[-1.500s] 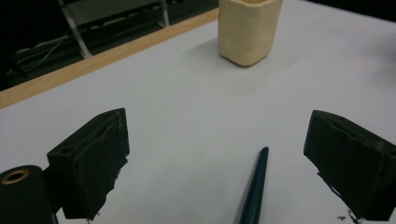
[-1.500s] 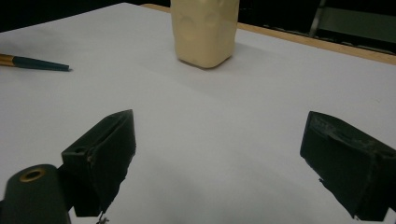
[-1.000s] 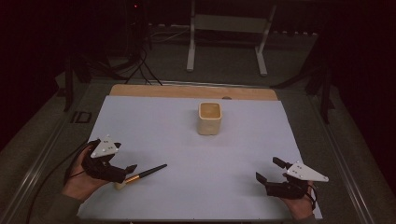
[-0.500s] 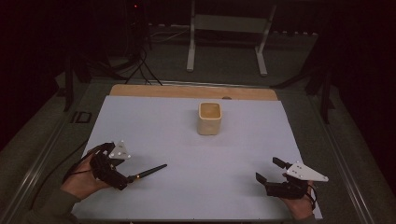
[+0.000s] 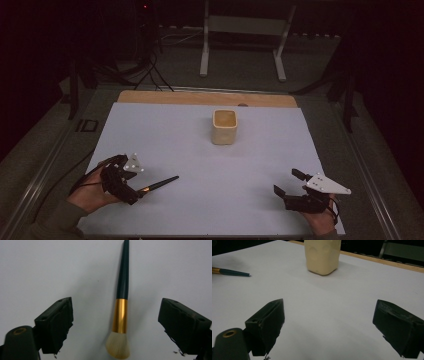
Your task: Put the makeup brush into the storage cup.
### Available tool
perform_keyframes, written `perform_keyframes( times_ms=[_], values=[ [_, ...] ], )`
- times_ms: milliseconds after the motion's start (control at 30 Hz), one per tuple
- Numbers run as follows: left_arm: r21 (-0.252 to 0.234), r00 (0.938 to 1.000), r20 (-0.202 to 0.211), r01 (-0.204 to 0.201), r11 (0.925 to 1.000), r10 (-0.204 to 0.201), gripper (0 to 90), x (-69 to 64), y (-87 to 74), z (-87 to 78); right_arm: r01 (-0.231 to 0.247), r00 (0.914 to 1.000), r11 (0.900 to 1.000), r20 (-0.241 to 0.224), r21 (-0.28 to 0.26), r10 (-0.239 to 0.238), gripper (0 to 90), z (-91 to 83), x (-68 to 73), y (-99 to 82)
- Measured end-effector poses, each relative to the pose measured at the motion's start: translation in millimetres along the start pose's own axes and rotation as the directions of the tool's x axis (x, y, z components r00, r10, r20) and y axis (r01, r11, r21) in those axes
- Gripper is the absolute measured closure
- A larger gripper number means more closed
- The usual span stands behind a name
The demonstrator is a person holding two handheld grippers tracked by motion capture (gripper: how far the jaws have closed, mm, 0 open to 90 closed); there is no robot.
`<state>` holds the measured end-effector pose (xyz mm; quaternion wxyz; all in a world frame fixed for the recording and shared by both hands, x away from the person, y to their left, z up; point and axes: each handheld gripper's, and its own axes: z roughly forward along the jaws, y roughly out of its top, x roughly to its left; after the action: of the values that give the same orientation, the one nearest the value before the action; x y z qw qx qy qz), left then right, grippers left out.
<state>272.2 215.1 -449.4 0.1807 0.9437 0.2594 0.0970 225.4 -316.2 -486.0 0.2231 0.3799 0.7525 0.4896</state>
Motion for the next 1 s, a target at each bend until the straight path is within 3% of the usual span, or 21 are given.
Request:
perform_keyframes(
  times_ms=[300, 400, 433, 567, 600, 667, 833, 900, 1000],
  values=[
    [0.071, 0.9992, 0.026, -0.033, 0.9969, 0.031, 20.9, -3.3, 4.9, 15.2, 0.0, 1.0, 1.0, 0.0, 0.001, 0.0, 10.2, 0.2, -0.1, -0.1],
    [0.096, 0.9984, 0.038, -0.045, 0.9944, 0.042, 26.3, -3.5, 7.6, 20.6, 0.001, 1.0, 1.0, 0.0, 0.002, -0.001, 10.2, 0.3, -0.1, -0.1],
    [0.112, 0.9979, 0.047, -0.05, 0.9925, 0.045, 32.5, -3.2, 9.2, 23.9, 0.001, 1.0, 1.0, -0.001, 0.003, -0.001, 10.2, 0.3, -0.1, -0.2],
    [0.126, 0.998, 0.048, -0.048, 0.9909, 0.042, 37.7, -2.7, 10.5, 26.8, 0.001, 1.0, 1.0, -0.001, 0.002, -0.001, 10.2, 0.3, -0.2, -0.2],
    [0.139, 0.9972, 0.059, -0.054, 0.9888, 0.046, 37.7, -2.1, 12.3, 29.7, 0.001, 1.0, 1.0, -0.001, 0.002, -0.001, 10.2, 0.3, -0.2, -0.2],
    [0.155, 0.9952, 0.081, -0.067, 0.9856, 0.055, 50.4, -2.2, 14.4, 34.3, 0.0, 1.0, 1.0, -0.002, 0.002, 0.0, 10.2, 0.2, -0.3, -0.3],
    [0.184, 0.9924, 0.098, -0.092, 0.9787, 0.075, 62.8, -3.9, 17.2, 42.3, 0.0, 1.0, 1.0, -0.002, 0.004, 0.0, 10.2, 0.3, -0.4, -0.4],
    [0.209, 0.9916, 0.097, -0.104, 0.9724, 0.085, 64.7, -4.6, 18.5, 46.7, 0.0, 1.0, 1.0, -0.002, 0.005, 0.0, 10.2, 0.4, -0.4, -0.5],
    [0.233, 0.9901, 0.118, -0.103, 0.9669, 0.077, 71.0, -3.2, 19.1, 53.8, 0.001, 1.0, 1.0, -0.002, 0.005, -0.001, 10.2, 0.4, -0.3, -0.5]
  ],
)
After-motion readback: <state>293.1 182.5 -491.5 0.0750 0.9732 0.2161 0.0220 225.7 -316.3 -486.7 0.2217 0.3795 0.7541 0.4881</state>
